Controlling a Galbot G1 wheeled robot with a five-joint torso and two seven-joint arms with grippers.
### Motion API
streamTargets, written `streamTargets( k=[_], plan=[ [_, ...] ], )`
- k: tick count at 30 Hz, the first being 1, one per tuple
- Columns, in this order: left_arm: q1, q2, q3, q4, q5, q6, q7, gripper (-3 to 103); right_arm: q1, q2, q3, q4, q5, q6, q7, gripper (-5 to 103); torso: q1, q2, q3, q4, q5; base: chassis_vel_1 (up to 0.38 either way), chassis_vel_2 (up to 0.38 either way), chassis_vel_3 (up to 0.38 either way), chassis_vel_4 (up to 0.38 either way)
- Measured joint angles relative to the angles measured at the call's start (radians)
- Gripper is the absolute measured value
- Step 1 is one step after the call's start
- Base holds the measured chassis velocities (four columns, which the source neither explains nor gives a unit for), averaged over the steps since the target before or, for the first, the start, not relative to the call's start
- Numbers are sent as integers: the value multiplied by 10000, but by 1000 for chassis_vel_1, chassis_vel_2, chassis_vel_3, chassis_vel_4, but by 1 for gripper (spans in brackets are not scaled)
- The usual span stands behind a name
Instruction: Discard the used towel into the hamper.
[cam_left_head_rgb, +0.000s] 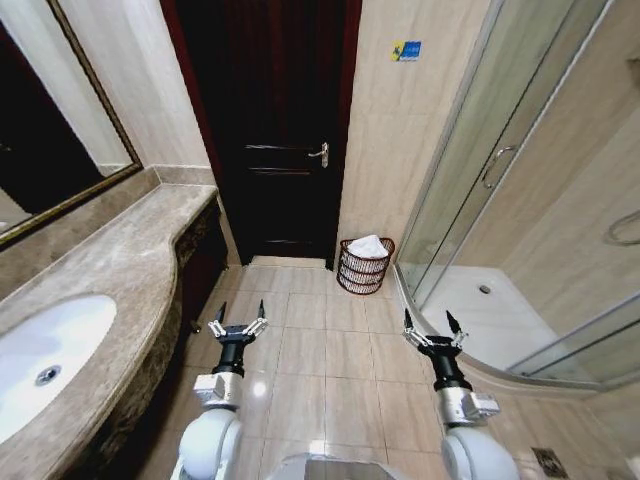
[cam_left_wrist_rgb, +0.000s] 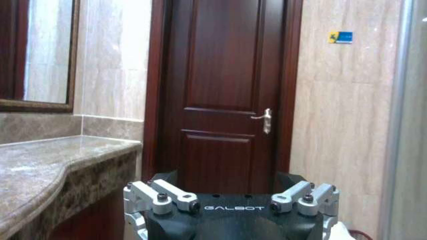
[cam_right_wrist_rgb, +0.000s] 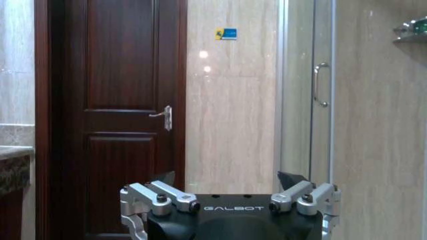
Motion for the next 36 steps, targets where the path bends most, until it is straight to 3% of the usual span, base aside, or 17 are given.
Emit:
streamTargets(
  k=[36],
  plan=[
    [-53, 110, 189, -73, 64, 84, -140, 100, 186, 101, 171, -204, -128, -99, 225, 100, 1, 0, 1, 0, -1, 14, -18, -16, 16]
  ],
)
